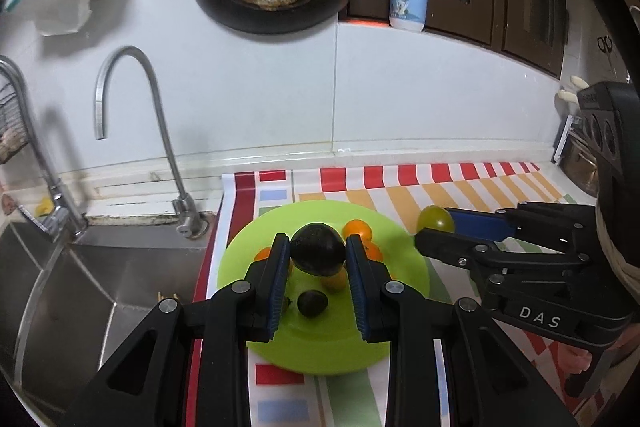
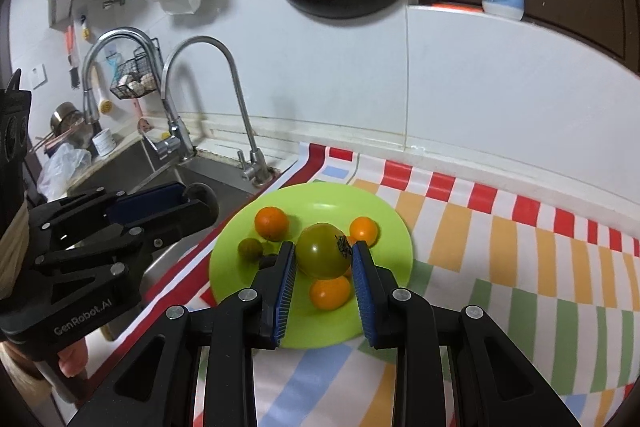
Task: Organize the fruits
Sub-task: 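Carry both fruits onto the green plate and open both grippers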
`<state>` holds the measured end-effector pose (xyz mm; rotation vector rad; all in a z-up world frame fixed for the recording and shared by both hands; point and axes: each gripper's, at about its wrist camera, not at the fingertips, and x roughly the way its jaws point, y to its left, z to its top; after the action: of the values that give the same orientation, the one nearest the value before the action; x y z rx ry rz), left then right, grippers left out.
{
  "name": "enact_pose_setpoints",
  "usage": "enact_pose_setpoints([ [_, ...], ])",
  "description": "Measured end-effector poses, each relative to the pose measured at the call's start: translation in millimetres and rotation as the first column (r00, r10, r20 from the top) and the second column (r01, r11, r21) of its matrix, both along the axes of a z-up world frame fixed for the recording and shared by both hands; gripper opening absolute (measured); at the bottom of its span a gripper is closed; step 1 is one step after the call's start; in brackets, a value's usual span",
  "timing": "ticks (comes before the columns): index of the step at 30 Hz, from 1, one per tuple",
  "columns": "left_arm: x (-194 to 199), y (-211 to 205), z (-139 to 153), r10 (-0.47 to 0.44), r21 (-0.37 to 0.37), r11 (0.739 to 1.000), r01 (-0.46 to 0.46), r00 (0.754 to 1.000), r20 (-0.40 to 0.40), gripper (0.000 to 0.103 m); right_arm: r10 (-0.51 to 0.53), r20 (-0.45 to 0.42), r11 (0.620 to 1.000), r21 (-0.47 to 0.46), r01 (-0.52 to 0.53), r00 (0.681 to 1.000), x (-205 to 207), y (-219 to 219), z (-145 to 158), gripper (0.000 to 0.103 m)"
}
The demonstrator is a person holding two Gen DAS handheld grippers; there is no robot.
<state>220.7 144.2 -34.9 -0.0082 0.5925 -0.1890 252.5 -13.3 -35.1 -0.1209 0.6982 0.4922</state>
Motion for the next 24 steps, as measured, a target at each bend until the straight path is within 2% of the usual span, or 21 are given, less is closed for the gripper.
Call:
enact_pose_setpoints([
  [14, 86, 17, -43, -0.075, 0.013, 0.997, 0.077, 0.988, -0.134, 0.029, -0.005, -0.111, 0.999, -0.053, -0.001, 0.994, 77, 31, -36, 0.030],
  [21, 109, 16, -55, -0.116, 0.000, 0.993, 0.119, 0.975, -0.189, 0.029, -0.007, -0.138, 0.998, -0.059, -0.001, 0.990, 95, 37, -45, 0.030],
  [24, 111, 17, -57, -0.124, 0.000, 0.992, 0.127, 0.972, -0.197, 0.034, -0.013, -0.140, 0.999, -0.050, 0.006, 0.990, 98, 36, -46, 0.030],
])
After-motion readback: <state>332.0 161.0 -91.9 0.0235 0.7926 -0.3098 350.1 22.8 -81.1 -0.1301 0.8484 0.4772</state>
